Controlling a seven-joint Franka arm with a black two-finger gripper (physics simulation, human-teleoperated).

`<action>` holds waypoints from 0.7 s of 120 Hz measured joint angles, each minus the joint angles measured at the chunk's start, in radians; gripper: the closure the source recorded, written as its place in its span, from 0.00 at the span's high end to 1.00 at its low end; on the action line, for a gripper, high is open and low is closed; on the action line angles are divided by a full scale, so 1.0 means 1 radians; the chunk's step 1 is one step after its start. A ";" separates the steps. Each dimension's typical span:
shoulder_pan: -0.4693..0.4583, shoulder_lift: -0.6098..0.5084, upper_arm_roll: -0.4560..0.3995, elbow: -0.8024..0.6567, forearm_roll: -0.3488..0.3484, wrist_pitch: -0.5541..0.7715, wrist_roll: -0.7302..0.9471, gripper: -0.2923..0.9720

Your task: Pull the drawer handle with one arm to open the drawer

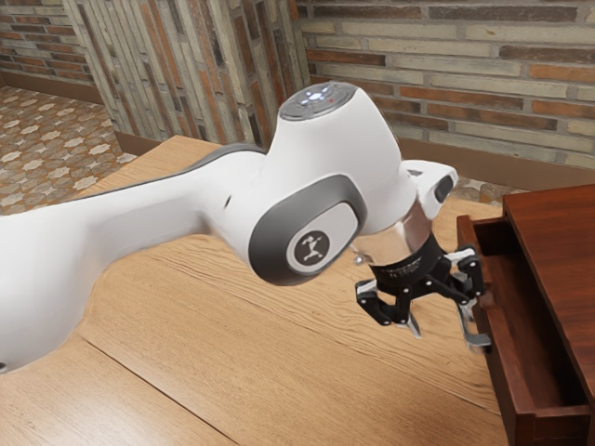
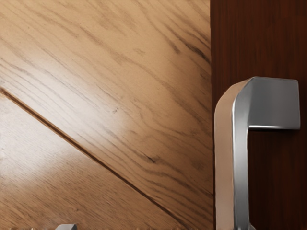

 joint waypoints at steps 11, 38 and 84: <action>0.009 -0.031 0.000 -0.043 0.003 0.009 0.000 0.53; 0.025 -0.089 0.002 -0.109 0.017 0.022 -0.001 0.53; 0.047 -0.175 0.013 -0.205 0.039 0.027 -0.003 0.53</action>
